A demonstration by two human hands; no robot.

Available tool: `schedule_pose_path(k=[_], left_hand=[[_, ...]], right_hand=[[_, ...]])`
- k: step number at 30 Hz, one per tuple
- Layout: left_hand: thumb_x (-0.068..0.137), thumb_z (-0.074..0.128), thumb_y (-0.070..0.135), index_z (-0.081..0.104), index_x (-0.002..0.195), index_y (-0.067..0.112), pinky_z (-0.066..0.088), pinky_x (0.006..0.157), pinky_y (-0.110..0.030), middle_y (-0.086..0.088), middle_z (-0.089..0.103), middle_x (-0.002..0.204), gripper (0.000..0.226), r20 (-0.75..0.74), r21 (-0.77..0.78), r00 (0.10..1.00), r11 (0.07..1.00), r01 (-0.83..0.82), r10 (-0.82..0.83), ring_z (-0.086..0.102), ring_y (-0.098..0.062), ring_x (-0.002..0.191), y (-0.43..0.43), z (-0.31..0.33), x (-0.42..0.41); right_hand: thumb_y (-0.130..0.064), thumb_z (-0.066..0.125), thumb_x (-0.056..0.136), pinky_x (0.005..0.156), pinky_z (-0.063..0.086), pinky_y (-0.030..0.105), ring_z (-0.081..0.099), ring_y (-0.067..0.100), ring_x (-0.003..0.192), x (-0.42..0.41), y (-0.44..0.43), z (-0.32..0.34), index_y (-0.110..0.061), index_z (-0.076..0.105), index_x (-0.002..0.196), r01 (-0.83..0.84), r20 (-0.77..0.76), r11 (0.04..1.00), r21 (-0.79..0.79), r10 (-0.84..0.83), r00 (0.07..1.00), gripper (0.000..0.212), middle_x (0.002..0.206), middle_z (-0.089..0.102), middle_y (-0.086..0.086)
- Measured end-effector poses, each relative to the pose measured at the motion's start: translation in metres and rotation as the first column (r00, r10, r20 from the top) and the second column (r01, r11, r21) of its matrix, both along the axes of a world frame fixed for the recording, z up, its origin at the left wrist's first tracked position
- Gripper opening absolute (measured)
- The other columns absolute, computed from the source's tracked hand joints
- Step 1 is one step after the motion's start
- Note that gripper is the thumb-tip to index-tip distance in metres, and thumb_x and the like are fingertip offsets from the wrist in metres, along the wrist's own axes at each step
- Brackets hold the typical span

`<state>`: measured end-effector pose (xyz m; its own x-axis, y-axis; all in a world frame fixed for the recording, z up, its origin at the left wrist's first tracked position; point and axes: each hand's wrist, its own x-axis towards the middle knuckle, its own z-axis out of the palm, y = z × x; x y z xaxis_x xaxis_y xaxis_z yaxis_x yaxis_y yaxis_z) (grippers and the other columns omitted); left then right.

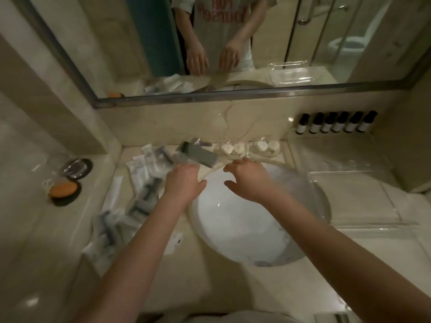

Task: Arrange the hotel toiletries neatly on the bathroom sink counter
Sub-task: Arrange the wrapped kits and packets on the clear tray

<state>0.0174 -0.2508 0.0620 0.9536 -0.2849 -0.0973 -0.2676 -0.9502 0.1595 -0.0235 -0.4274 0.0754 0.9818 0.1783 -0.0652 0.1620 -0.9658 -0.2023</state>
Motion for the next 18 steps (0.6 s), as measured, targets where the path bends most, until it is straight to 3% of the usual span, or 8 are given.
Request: schedule_pose_path(k=[4,8,11,15,18], left_hand=[[0.088,0.053,0.043,0.057,0.117,0.012,0.048,0.087,-0.038,-0.011,0.059,0.119,0.043,-0.106,0.02,0.983,0.989,-0.147,0.149,0.055,-0.029,0.109,0.066,-0.02,-0.024],[0.087,0.054,0.036,0.058,0.114,0.015,0.05,0.088,-0.04,-0.011,0.06,0.115,0.034,-0.207,0.013,0.932,0.953,-0.301,0.297,0.057,-0.03,0.11,0.127,-0.039,-0.045],[0.089,0.054,0.038,0.053,0.127,0.011,0.046,0.097,-0.038,-0.012,0.055,0.13,0.046,-0.27,0.032,0.891,0.928,-0.371,0.365,0.051,-0.029,0.12,0.164,-0.052,-0.053],[0.091,0.052,0.04,0.052,0.124,0.008,0.047,0.093,-0.037,-0.014,0.055,0.128,0.046,-0.33,0.04,0.857,0.912,-0.407,0.397,0.054,-0.03,0.115,0.197,-0.068,-0.059],[0.091,0.053,0.04,0.049,0.127,0.007,0.046,0.094,-0.038,-0.015,0.052,0.13,0.049,-0.358,0.016,0.845,0.907,-0.421,0.398,0.052,-0.031,0.117,0.206,-0.075,-0.061]], right_hand=[[-0.036,0.05,0.09,0.09,0.042,0.039,0.05,0.028,0.114,-0.003,0.057,-0.02,-0.021,0.051,0.128,-0.108,-0.062,0.994,0.011,0.109,0.992,0.04,0.123,0.058,0.006],[-0.034,0.05,0.09,0.091,0.045,0.041,0.052,0.029,0.112,-0.002,0.108,-0.041,-0.02,0.051,0.127,-0.201,-0.161,0.98,0.007,0.199,0.967,0.04,0.121,0.059,0.007],[-0.033,0.051,0.089,0.092,0.046,0.04,0.053,0.028,0.112,-0.003,0.141,-0.058,-0.019,0.049,0.128,-0.237,-0.244,0.972,0.006,0.231,0.942,0.041,0.122,0.058,0.007],[-0.042,0.053,0.088,0.089,0.048,0.042,0.055,0.03,0.108,-0.011,0.177,-0.087,-0.015,0.039,0.132,-0.183,-0.368,0.983,0.025,0.18,0.912,0.054,0.123,0.054,0.01],[-0.05,0.056,0.084,0.085,0.049,0.043,0.054,0.031,0.106,-0.015,0.201,-0.108,-0.014,0.035,0.131,-0.025,-0.39,0.996,0.085,0.056,0.919,0.063,0.121,0.05,0.011]])
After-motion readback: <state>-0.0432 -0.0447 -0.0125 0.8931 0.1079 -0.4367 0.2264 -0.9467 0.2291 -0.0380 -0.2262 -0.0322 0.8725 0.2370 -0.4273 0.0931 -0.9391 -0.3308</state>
